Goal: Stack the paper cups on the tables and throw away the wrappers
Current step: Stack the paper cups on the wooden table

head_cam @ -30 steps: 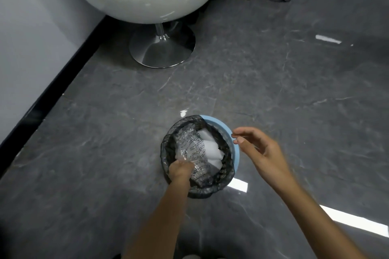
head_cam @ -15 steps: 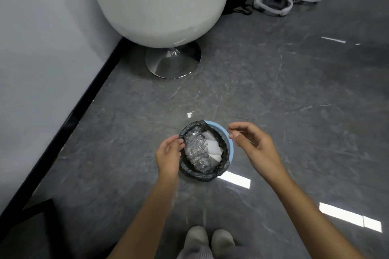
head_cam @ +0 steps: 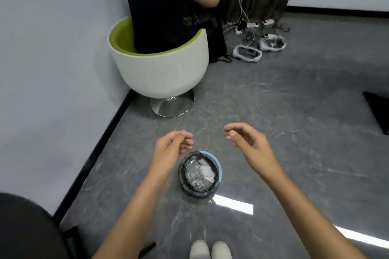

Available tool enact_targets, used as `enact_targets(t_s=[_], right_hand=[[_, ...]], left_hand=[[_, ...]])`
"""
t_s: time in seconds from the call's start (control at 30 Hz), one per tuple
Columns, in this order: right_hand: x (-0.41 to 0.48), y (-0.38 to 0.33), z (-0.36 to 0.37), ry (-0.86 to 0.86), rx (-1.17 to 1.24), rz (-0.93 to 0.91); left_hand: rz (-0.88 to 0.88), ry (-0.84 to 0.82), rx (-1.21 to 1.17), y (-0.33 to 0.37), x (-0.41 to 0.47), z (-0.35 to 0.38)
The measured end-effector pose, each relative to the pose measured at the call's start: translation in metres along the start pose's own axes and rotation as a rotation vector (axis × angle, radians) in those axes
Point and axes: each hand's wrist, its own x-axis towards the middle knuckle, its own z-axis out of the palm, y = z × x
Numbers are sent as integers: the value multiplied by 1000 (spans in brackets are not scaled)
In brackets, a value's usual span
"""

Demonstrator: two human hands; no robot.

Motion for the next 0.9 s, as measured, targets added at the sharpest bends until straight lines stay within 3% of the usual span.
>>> enact_targets(t_s=[0.47,0.9], right_hand=[[-47,-151,-35,146,-49,-174],[-106,-198,-86,458,-78,-186]], left_hand=[[133,-245,29,151,-57,22],[188,-545,73,190,-77,103]])
